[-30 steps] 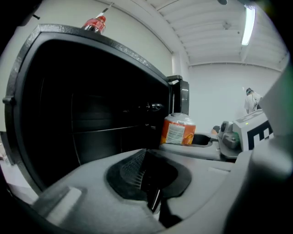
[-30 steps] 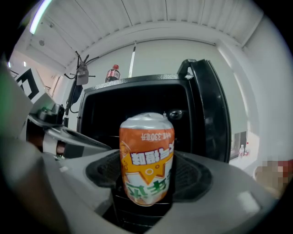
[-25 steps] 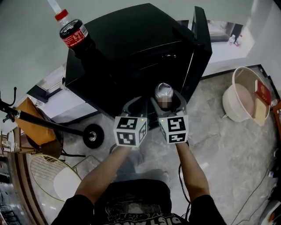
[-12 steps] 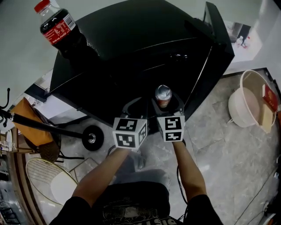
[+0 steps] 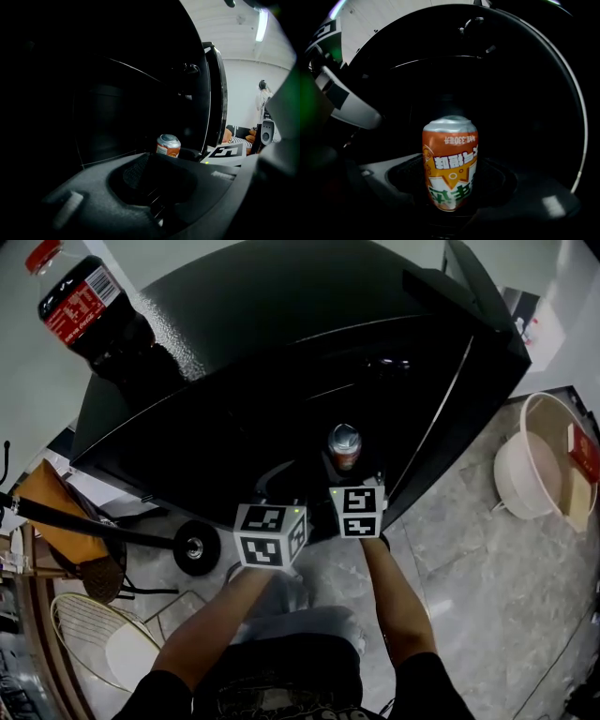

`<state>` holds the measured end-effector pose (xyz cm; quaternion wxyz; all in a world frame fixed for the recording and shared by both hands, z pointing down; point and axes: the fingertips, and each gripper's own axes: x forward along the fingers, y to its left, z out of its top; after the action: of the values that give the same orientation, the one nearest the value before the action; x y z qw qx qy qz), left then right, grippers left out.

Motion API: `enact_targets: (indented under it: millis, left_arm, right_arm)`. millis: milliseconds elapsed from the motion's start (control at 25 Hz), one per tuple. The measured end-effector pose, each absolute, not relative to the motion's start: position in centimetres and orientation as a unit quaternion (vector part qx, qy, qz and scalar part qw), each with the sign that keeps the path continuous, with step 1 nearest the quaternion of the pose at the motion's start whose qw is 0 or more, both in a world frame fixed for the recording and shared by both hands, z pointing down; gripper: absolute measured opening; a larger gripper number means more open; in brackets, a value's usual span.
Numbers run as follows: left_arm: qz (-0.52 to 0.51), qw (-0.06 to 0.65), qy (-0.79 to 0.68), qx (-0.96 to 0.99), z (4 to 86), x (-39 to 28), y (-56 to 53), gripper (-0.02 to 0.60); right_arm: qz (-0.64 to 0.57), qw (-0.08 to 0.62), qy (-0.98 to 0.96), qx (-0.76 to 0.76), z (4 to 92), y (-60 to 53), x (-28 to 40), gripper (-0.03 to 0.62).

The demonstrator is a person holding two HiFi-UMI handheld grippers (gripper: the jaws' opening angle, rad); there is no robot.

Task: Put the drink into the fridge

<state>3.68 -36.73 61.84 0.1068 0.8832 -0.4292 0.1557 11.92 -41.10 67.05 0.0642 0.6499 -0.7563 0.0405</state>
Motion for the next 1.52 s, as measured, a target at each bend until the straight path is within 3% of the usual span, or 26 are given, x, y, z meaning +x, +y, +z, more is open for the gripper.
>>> enact_targets:
  millis: [1120,1520]
  left_arm:
    - [0.164,0.124,-0.422,0.883,63.5,2.5,-37.8,0.005]
    - [0.165,0.142,-0.420,0.881,60.5,2.8,-36.2,0.005]
  right_arm:
    - [0.102,0.069,-0.721,0.682,71.1,-44.4,11.7,0.328]
    - [0.120,0.071,-0.722,0.678,67.8,-41.3,11.4,0.328]
